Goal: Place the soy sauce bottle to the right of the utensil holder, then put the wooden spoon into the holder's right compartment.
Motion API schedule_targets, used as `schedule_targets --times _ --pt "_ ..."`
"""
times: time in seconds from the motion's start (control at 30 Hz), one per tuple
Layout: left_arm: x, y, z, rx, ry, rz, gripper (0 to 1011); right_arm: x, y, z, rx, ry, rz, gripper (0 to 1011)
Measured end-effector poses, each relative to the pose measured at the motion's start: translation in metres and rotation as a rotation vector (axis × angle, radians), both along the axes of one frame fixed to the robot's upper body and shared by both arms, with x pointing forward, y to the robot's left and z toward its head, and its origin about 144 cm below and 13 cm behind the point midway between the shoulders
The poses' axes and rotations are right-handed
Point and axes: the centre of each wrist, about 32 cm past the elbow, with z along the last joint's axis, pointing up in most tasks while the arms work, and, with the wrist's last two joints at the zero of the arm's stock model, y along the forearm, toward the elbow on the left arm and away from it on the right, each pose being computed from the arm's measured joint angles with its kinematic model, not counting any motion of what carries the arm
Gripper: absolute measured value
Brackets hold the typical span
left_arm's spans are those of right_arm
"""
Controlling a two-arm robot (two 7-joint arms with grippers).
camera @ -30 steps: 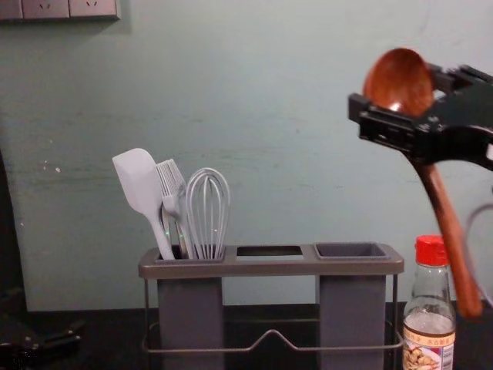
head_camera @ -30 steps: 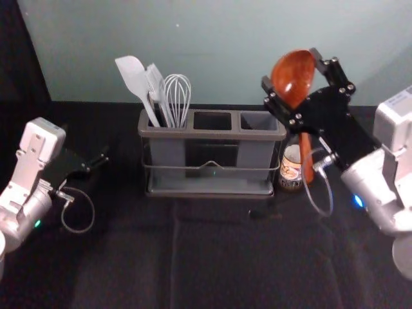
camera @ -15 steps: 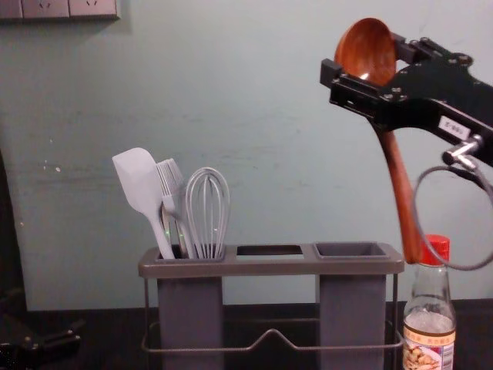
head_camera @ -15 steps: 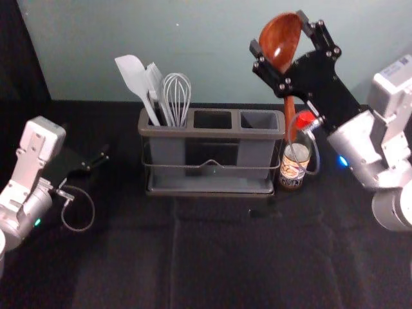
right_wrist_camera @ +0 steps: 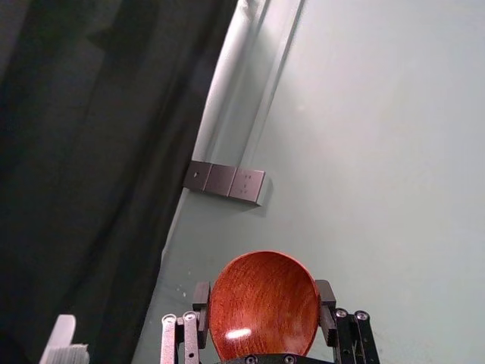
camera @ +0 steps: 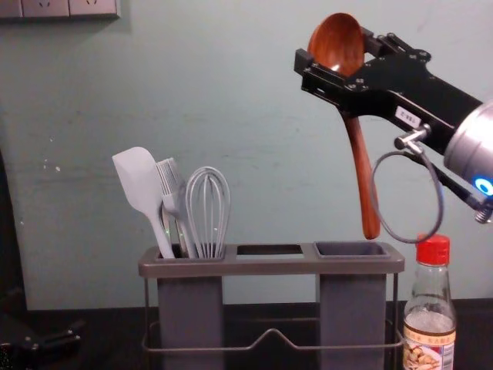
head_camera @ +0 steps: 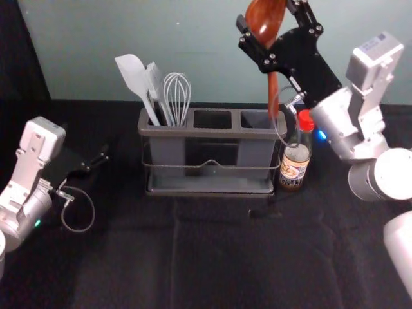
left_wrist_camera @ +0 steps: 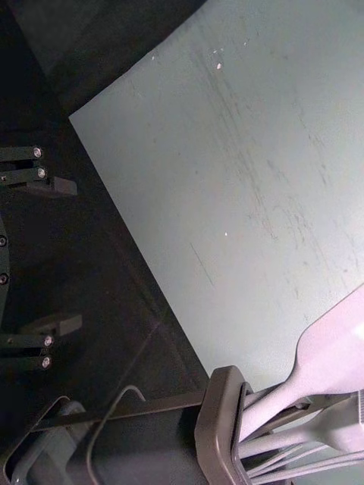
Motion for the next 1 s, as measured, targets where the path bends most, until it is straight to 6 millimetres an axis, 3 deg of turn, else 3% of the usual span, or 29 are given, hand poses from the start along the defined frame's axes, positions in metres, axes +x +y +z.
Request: schedule_targets --times 0.47,1.0 --pt "0.000 0.000 0.000 0.000 0.000 0.000 1005 0.012 0.012 -0.019 0.029 0.034 0.002 841" --pt "0.000 0.000 0.000 0.000 0.000 0.000 1005 0.007 0.017 -0.051 0.030 0.099 0.005 841"
